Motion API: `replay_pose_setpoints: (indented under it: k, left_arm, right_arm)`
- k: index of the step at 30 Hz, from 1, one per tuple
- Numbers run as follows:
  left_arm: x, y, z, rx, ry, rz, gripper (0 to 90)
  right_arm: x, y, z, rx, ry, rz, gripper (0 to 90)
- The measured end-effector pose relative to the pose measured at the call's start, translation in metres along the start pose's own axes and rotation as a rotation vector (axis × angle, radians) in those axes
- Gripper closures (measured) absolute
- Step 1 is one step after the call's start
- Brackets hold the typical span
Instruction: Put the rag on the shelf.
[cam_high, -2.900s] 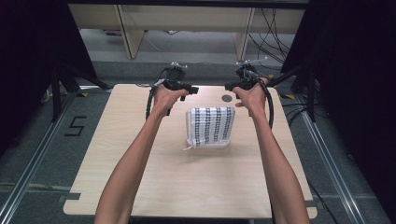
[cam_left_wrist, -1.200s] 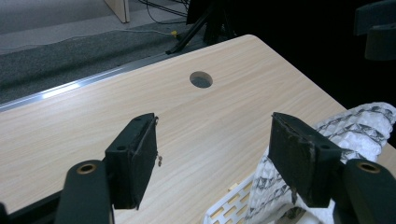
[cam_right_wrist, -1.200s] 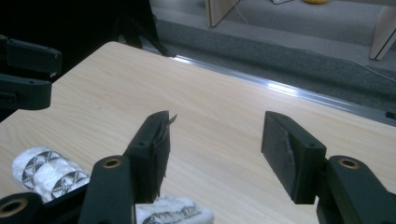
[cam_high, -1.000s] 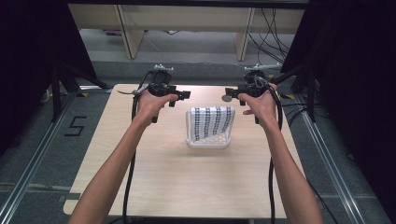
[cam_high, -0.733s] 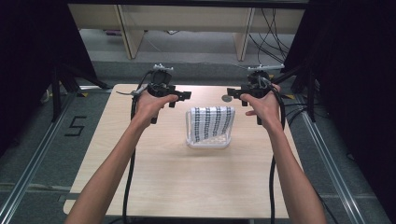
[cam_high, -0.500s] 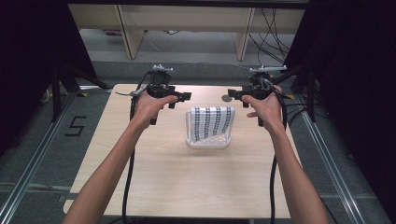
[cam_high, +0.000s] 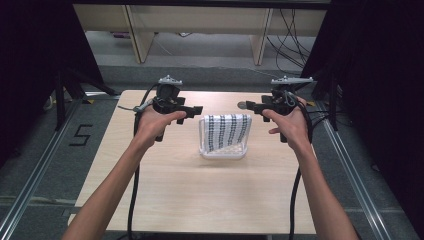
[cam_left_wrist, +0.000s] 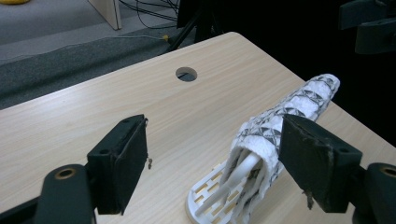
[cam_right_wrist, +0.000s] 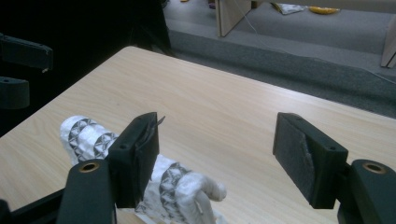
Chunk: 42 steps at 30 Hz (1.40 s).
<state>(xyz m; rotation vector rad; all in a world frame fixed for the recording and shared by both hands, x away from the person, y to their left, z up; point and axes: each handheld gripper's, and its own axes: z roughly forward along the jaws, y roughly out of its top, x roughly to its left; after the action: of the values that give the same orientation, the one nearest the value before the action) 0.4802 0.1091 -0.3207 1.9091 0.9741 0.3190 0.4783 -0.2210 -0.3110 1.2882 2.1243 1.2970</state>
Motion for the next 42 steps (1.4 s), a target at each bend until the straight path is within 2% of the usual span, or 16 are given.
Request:
replay_pose_setpoints:
  k: [4,5,7,9,12,13,15,19,22,26,28,32,33,38,42]
  left_arm:
    - [-0.001,-0.007,-0.005,0.001,-0.010,-0.001,22.6]
    - [-0.002,-0.009,-0.005,-0.001,-0.009,0.001,22.5]
    - [-0.003,-0.011,-0.006,0.002,-0.016,0.005,22.5]
    - [-0.006,-0.014,-0.007,-0.013,-0.020,-0.003,22.5]
    - [-0.010,-0.019,-0.012,-0.017,-0.029,0.010,22.4]
    - [-0.011,-0.020,-0.013,-0.018,-0.031,0.008,22.3]
    - [-0.012,-0.021,-0.014,-0.021,-0.032,0.011,22.3]
    - [-0.014,-0.026,-0.018,-0.019,-0.036,0.029,22.0]
    - [-0.016,-0.032,-0.020,-0.029,-0.039,0.018,21.9]
    - [-0.017,-0.043,-0.027,-0.038,-0.044,0.020,21.8]
    - [-0.017,-0.048,-0.029,-0.044,-0.055,0.017,21.8]
    - [-0.019,-0.057,-0.031,-0.042,-0.052,0.029,21.8]
    - [-0.020,-0.060,-0.032,-0.042,-0.054,0.028,21.8]
    - [-0.025,-0.075,-0.036,-0.041,-0.083,0.033,21.8]
    - [-0.029,-0.084,-0.038,-0.035,-0.072,0.055,21.7]
  right_arm:
    - [0.004,-0.003,-0.003,-0.006,0.008,-0.020,33.0]
    - [0.004,-0.003,-0.004,-0.004,0.003,-0.038,33.0]
    - [0.008,-0.004,-0.005,-0.003,0.011,-0.028,32.9]
    - [0.010,-0.005,-0.006,-0.006,0.018,-0.036,32.8]
    - [0.016,-0.008,-0.008,-0.010,0.023,-0.043,32.2]
    - [0.016,-0.008,-0.008,-0.007,0.031,-0.058,32.2]
    - [0.018,-0.009,-0.009,-0.003,0.031,-0.043,32.1]
    - [0.019,-0.014,-0.012,-0.007,0.032,-0.064,31.4]
    - [0.021,-0.019,-0.015,-0.011,0.030,-0.074,31.0]
    - [0.026,-0.026,-0.019,-0.021,0.050,-0.081,29.6]
    - [0.028,-0.029,-0.021,-0.018,0.047,-0.084,28.6]
    - [0.030,-0.035,-0.024,-0.024,0.055,-0.095,27.7]
    - [0.032,-0.037,-0.024,-0.025,0.056,-0.082,26.4]
    - [0.035,-0.049,-0.025,-0.018,0.064,-0.086,26.0]
    - [0.036,-0.056,-0.026,-0.014,0.069,-0.086,26.0]
